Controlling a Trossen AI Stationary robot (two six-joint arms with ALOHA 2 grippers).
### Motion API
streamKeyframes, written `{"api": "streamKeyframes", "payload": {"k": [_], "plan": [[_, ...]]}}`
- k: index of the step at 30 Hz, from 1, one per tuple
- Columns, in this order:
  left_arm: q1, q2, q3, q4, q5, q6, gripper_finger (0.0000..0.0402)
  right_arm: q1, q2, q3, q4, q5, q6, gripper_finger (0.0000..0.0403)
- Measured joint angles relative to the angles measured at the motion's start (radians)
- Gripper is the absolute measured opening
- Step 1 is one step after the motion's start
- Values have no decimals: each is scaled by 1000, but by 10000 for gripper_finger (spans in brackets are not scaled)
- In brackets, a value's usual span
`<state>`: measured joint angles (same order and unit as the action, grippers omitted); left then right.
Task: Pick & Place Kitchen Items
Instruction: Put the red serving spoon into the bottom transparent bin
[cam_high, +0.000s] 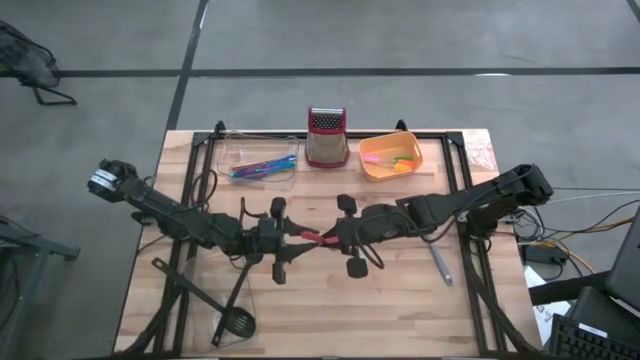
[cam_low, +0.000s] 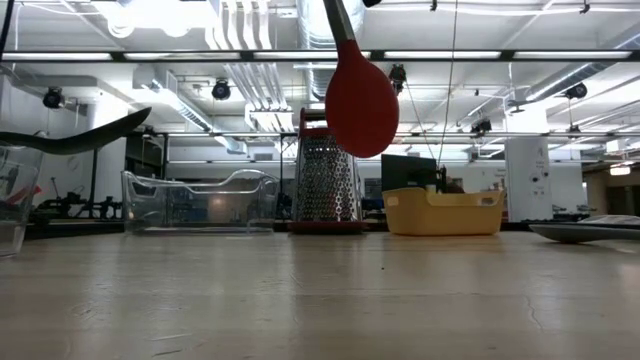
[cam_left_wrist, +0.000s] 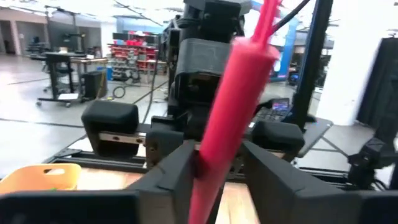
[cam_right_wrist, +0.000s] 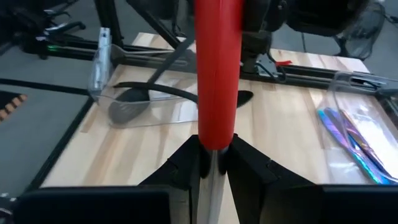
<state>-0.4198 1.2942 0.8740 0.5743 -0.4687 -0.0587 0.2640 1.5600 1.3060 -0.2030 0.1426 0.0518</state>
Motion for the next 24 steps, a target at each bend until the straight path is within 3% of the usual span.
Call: {"api": "streamKeyframes", "payload": {"k": [5,13,24], "plan": [[0,0,1,-1,29,5,54,-1,-1,-1,9,-35,8,59],[-1,-6,27,-49,60,-98,54,-4,5,-1,13,-84,16,64],[-5,-76,63,-198,58,-196,54,-4,4,1,-5,-92,-17,144]]}}
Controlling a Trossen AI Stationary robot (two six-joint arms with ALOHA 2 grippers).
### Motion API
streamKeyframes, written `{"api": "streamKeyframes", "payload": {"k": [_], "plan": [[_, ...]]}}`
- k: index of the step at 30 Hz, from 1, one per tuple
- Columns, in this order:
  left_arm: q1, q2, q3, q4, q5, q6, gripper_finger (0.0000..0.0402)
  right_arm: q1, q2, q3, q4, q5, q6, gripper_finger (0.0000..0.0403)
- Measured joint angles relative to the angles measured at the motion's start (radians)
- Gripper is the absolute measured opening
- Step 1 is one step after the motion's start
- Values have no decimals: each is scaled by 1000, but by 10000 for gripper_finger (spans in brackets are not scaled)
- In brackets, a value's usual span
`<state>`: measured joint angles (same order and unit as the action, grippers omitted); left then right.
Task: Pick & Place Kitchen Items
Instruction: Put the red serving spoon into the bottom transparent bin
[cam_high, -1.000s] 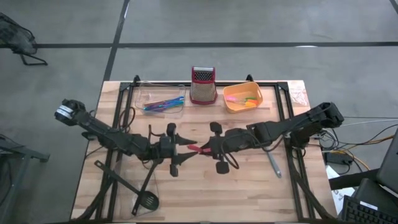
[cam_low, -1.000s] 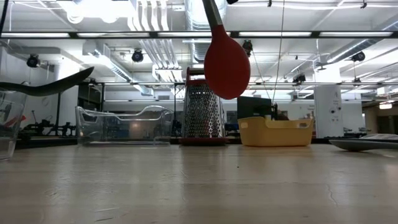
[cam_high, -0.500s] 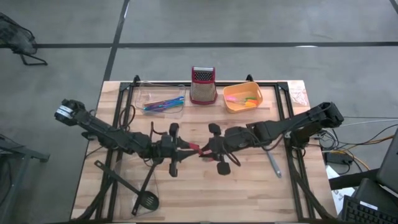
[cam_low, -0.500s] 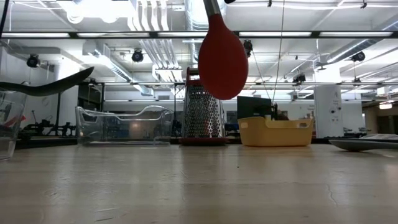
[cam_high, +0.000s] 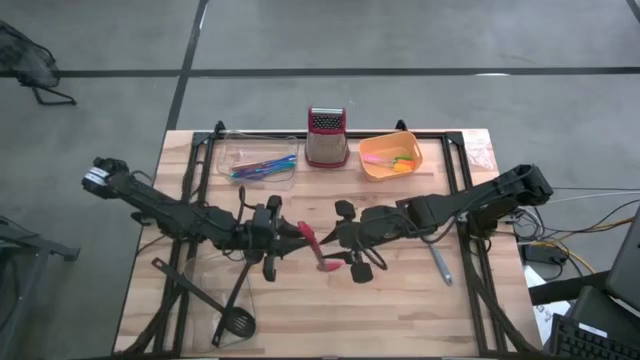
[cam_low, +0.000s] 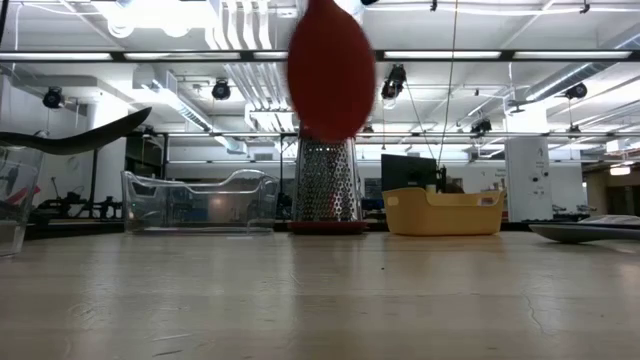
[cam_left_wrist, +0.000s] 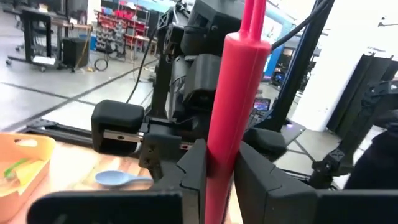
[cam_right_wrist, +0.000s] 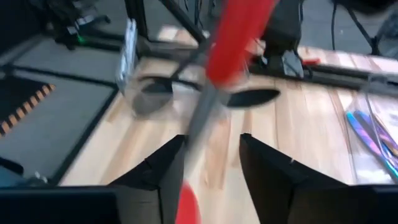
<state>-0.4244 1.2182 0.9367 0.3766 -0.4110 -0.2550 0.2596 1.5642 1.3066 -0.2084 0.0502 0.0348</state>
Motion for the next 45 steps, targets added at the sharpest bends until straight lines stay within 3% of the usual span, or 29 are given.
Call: {"api": "streamKeyframes", "payload": {"k": [9,15,19,22,31,39,42,45], "plan": [[-11,-111,3,-216,8,-250,54,-2,1,-3,-112,9,-23,207],[-12,-240,78,-507,40,-434,54,-2,1,-5,-129,8,-22,228],[-42,-302,115,-617,35,-483,54,-1,1,-7,-133,5,-30,239],[-68,-331,140,-745,26,-623,54,-2,1,-15,-134,5,-37,247],[-176,-365,145,-1187,-8,-1022,54,-6,1,-63,-131,5,-54,264],[-220,-365,149,-1478,-58,-1281,54,-5,1,-97,-132,4,-38,272],[-230,-339,134,-1527,-49,-1334,54,-6,1,-105,-131,4,-37,269],[-227,-317,121,-1527,38,-1364,54,-5,1,-107,-131,4,-35,258]]}}
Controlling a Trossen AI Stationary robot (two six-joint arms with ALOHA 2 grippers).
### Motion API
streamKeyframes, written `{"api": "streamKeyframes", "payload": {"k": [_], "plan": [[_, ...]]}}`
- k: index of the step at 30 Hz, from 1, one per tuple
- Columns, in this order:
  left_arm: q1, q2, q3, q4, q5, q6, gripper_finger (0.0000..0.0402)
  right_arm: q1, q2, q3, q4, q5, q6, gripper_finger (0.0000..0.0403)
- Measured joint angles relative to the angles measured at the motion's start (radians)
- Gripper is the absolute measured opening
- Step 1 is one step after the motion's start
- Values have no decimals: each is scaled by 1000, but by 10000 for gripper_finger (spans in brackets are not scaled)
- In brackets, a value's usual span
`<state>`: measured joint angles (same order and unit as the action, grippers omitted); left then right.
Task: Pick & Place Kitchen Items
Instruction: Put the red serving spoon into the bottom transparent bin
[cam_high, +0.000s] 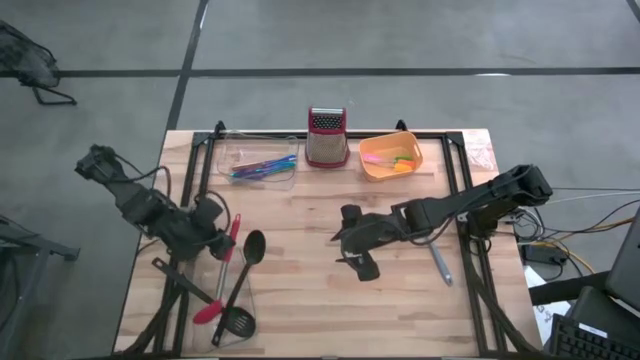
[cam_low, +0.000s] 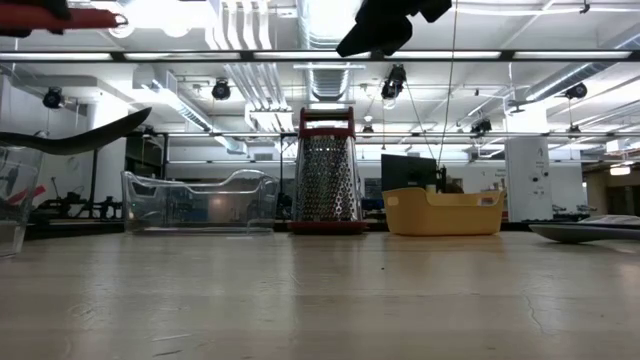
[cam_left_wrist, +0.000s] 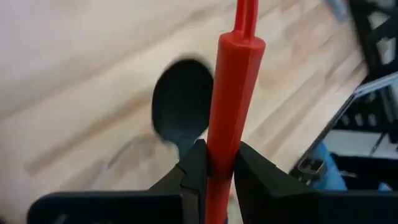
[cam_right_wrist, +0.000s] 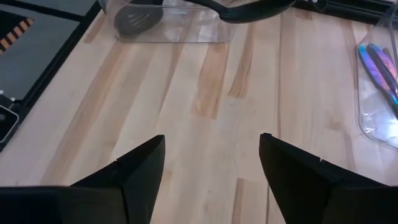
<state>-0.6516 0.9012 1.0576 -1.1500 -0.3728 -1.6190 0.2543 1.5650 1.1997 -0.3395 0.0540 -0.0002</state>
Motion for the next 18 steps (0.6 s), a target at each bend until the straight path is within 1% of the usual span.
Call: {"api": "streamKeyframes", "payload": {"k": [1,8,12,18], "plan": [[-1,9,-6,-2,23,-14,54,0,0,-1,0,0,0,254],[-3,71,-67,15,33,-83,55,0,0,-4,0,0,-2,231],[-3,91,-102,17,77,-114,69,0,0,-4,1,0,-3,223],[-2,109,-140,21,86,-138,88,0,0,-4,1,0,-2,221]]}}
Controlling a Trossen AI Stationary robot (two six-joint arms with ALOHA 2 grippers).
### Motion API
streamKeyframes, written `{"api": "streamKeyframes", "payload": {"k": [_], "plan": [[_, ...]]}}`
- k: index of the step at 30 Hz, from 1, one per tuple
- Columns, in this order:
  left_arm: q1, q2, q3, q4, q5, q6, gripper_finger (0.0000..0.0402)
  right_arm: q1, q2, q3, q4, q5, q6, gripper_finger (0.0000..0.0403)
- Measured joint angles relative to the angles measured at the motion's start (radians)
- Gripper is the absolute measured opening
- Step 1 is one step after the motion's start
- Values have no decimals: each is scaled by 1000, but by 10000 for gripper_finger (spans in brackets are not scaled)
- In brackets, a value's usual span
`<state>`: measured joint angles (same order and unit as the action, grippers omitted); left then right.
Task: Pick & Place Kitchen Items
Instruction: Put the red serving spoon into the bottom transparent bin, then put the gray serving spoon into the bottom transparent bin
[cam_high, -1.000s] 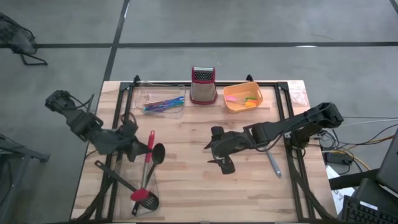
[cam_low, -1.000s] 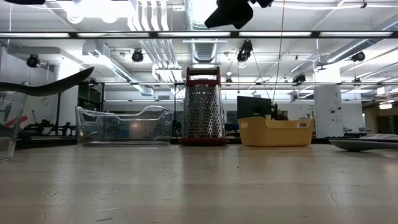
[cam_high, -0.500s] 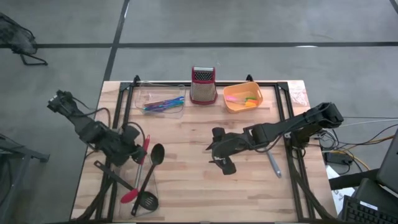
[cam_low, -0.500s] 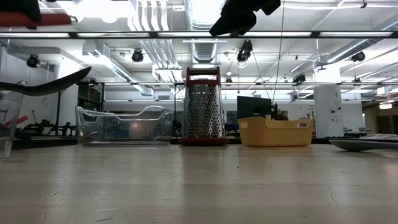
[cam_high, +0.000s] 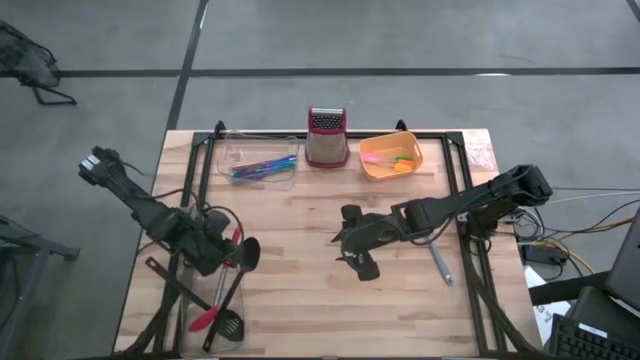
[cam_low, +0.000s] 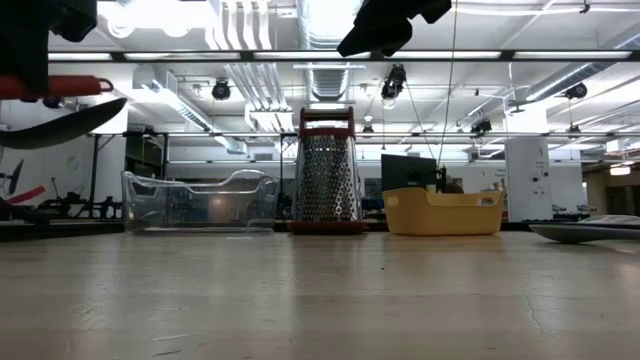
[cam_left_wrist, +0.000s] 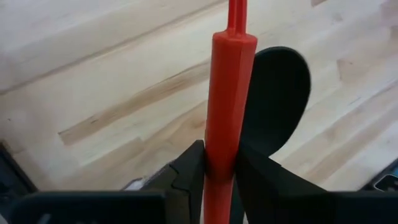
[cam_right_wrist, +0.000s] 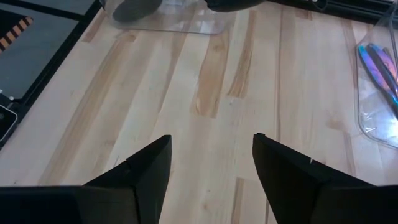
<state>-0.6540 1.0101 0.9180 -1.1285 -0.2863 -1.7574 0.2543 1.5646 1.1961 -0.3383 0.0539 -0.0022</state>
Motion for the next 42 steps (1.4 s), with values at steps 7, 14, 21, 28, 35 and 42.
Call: {"api": "streamKeyframes", "payload": {"k": [7,14,21,28,35,42], "plan": [[0,1,-8,-2,36,-32,92,0,0,0,-4,-2,2,237],[0,7,-10,-9,64,-32,94,1,0,0,-58,-2,35,258],[0,-36,46,40,-47,57,94,2,0,-1,-269,-2,191,271],[0,-48,107,439,-341,573,94,3,-2,-76,-474,2,432,258],[5,24,90,956,-398,1212,94,3,-4,-197,-563,8,604,236],[44,165,89,1089,-431,1380,94,3,-5,-281,-728,54,786,227]]}}
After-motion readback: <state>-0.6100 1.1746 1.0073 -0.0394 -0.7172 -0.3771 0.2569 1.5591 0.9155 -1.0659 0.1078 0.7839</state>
